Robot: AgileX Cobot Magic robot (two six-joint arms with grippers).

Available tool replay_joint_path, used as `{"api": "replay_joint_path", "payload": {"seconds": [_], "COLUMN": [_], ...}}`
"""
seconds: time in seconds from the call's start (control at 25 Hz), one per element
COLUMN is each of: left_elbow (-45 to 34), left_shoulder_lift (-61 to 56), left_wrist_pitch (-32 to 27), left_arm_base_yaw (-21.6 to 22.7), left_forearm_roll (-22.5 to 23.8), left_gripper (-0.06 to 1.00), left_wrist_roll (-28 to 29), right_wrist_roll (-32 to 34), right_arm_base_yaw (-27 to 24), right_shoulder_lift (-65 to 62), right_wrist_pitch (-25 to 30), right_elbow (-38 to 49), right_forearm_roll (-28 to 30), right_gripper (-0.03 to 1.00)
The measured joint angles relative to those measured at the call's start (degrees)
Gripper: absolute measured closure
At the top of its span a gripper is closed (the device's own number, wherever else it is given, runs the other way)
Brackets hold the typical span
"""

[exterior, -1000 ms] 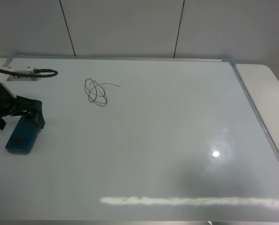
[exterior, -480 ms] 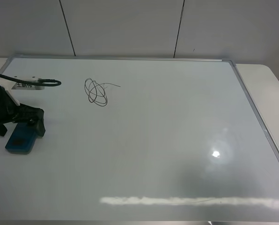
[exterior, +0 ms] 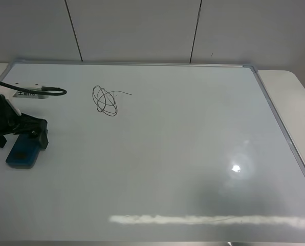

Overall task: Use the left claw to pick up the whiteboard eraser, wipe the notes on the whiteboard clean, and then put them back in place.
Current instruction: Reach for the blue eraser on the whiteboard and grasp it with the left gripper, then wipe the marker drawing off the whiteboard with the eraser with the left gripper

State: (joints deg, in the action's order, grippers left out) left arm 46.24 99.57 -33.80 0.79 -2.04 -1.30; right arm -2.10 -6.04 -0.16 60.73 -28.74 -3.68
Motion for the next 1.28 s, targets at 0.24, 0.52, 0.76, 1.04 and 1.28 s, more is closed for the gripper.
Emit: {"api": "replay_joint_path", "payload": {"seconds": [0.24, 0.52, 0.76, 1.04, 1.28], "left_elbow": [0.0, 0.0, 2.3, 11.8, 24.4], "left_shoulder_lift": [0.6, 0.4, -2.0, -2.1, 6.8], "left_wrist_pitch": [-0.1, -3.1, -6.2, -10.8, -13.7], "left_arm_base_yaw": [0.0, 0.0, 0.0, -3.1, -10.4], "left_forearm_roll": [0.0, -0.5, -1.1, -1.3, -2.2], "left_gripper": [-0.02, 0.39, 0.39, 0.39, 0.39], "left_wrist_roll": [0.0, 0.1, 0.1, 0.0, -0.1], "right_wrist_roll": [0.0, 0.0, 0.0, 0.0, 0.0], "right_arm_base_yaw": [0.0, 0.0, 0.0, 0.0, 0.0], "right_shoulder_lift": [0.0, 0.0, 0.0, 0.0, 0.0], "right_wrist_pitch": [0.0, 0.0, 0.0, 0.0, 0.0], "right_elbow": [0.0, 0.0, 0.0, 0.0, 0.0], "right_forearm_roll": [0.0, 0.0, 0.0, 0.0, 0.0], "right_gripper": [0.0, 0.0, 0.0, 0.0, 0.0]}}
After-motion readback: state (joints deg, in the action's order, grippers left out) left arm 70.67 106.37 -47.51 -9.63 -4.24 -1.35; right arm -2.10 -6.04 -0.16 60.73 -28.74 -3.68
